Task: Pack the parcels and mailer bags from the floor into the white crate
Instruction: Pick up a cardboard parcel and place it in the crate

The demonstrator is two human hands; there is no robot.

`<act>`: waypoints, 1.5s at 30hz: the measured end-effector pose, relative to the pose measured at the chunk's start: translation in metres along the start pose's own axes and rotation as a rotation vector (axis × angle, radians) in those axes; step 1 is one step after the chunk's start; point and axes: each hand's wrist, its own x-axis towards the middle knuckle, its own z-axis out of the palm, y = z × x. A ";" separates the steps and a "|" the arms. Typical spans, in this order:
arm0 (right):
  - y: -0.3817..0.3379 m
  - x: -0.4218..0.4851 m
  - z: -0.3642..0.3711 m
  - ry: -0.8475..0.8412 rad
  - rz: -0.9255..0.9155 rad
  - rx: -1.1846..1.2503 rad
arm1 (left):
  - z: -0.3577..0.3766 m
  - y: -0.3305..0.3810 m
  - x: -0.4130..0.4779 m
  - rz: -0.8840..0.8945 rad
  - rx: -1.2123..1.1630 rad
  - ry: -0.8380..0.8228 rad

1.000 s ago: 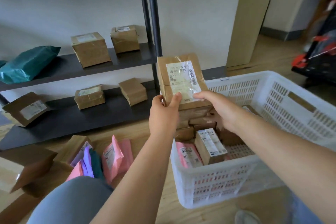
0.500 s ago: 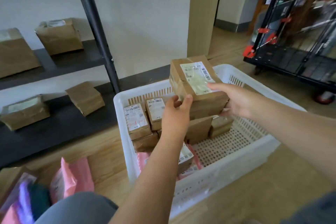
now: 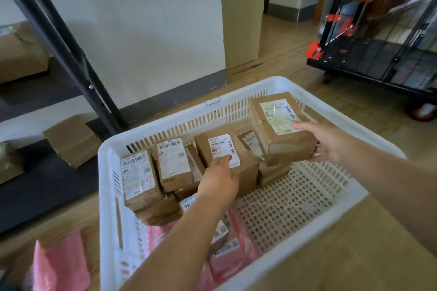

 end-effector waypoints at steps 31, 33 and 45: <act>0.007 0.105 0.069 0.191 -0.028 -0.593 | 0.063 -0.046 0.055 0.071 0.441 -0.037; 0.003 0.101 0.074 0.290 -0.110 -0.576 | 0.057 -0.047 0.045 0.098 0.462 -0.006; -0.014 -0.035 0.218 -0.065 -0.570 -0.538 | -0.024 -0.077 -0.066 -0.061 0.459 0.392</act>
